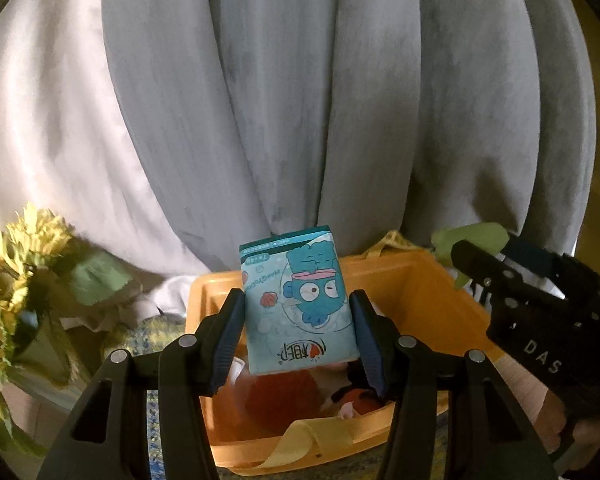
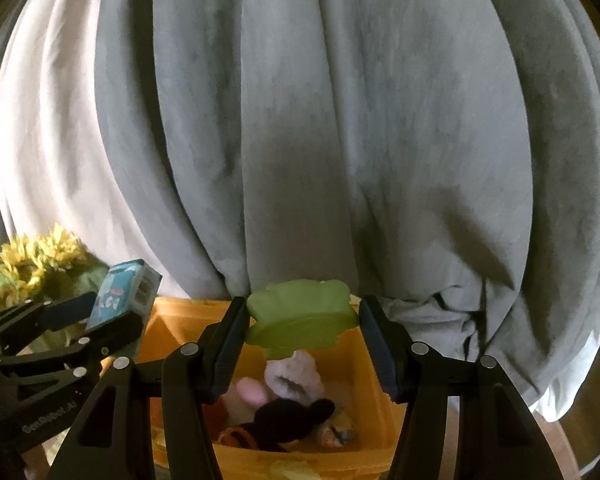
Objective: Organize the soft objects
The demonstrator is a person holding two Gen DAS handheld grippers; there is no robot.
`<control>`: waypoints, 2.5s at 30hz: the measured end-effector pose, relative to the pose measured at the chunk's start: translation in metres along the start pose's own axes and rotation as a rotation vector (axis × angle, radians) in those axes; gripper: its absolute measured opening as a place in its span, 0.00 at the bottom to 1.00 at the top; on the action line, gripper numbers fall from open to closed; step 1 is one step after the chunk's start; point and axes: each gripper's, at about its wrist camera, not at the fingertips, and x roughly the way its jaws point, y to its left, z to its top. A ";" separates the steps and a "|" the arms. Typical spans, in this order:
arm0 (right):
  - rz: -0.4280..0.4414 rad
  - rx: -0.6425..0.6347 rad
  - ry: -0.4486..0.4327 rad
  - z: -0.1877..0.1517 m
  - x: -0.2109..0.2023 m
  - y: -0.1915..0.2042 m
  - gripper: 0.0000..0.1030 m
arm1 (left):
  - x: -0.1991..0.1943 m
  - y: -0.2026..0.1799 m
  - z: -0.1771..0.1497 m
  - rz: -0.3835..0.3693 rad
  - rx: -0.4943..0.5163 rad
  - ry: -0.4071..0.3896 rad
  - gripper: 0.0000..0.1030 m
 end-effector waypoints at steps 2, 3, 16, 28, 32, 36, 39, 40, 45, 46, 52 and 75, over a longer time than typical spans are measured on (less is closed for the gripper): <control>0.000 -0.002 0.017 -0.002 0.007 0.000 0.56 | 0.009 -0.001 -0.003 -0.002 0.001 0.025 0.51; 0.003 -0.002 0.026 -0.004 0.012 -0.001 0.56 | 0.011 -0.001 -0.004 -0.001 0.002 0.031 0.51; 0.065 0.018 0.186 -0.022 0.057 -0.008 0.58 | 0.061 0.002 -0.015 -0.027 -0.002 0.171 0.52; 0.007 0.004 0.193 -0.025 0.039 -0.009 0.68 | 0.015 0.007 -0.016 0.081 -0.035 0.116 0.70; -0.001 -0.002 0.162 -0.021 0.010 -0.004 0.75 | -0.019 0.009 -0.017 0.132 -0.043 0.081 0.82; -0.004 -0.007 0.140 -0.020 -0.023 0.003 0.77 | -0.054 0.008 -0.023 0.198 -0.038 0.049 0.89; -0.012 -0.008 0.128 -0.022 -0.045 0.006 0.79 | -0.081 0.010 -0.030 0.228 -0.038 0.021 0.94; -0.016 -0.009 0.125 -0.023 -0.050 0.007 0.79 | -0.089 0.010 -0.032 0.228 -0.037 0.010 0.95; -0.021 0.005 0.112 -0.033 -0.090 0.014 0.80 | -0.126 0.007 -0.045 0.227 -0.023 -0.024 0.99; -0.026 0.010 0.104 -0.035 -0.098 0.015 0.80 | -0.137 0.007 -0.049 0.228 -0.012 -0.037 0.99; -0.059 0.040 0.083 -0.052 -0.149 0.023 0.83 | -0.182 0.001 -0.067 0.191 0.023 -0.066 1.00; -0.071 0.019 -0.002 -0.094 -0.328 0.013 0.91 | -0.341 -0.049 -0.142 0.220 0.003 -0.145 1.00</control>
